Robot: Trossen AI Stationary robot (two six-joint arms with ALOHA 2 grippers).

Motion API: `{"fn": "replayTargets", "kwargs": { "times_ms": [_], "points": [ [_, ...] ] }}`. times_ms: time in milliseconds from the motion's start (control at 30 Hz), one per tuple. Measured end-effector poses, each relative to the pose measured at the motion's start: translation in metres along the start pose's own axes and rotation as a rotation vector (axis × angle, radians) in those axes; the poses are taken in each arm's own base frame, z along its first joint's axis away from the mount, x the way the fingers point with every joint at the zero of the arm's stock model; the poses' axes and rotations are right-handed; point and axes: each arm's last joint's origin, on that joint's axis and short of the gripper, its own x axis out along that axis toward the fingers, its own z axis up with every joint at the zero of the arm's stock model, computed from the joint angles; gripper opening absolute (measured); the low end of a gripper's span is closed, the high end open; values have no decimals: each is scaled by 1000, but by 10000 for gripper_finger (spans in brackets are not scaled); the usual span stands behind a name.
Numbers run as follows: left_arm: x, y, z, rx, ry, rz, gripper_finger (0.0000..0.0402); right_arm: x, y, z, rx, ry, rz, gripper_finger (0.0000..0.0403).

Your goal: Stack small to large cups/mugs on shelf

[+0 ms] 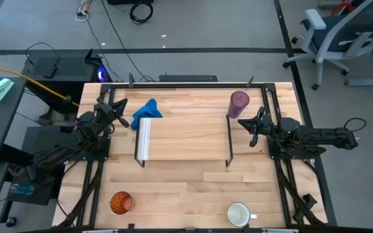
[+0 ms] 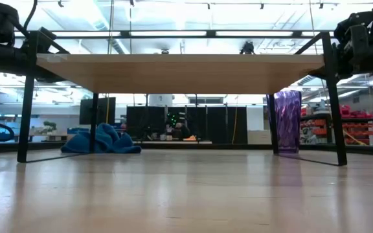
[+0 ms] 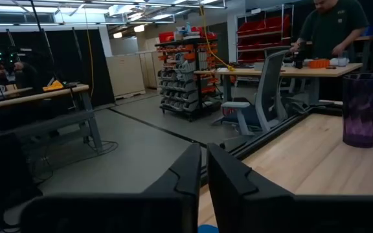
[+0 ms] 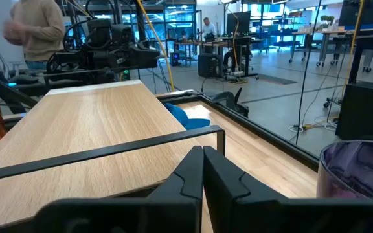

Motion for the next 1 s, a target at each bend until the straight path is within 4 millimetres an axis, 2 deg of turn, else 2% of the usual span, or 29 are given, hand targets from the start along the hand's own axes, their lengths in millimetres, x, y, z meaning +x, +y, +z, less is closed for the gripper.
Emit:
{"fn": "replayTargets", "kwargs": {
  "times_ms": [267, 600, 1000],
  "points": [
    [0, 0, 0, 0, 0, 0, 25, 0, 0, 0, 0, 0, 0, 15],
    [0, 0, 0, 0, 0, 0, 36, 0, 0, 0, 0, 0, 1, 15],
    [0, 0, 0, 0, 0, 0, 23, 0, 0, 0, 0, 0, 0, 15]
  ]
}}
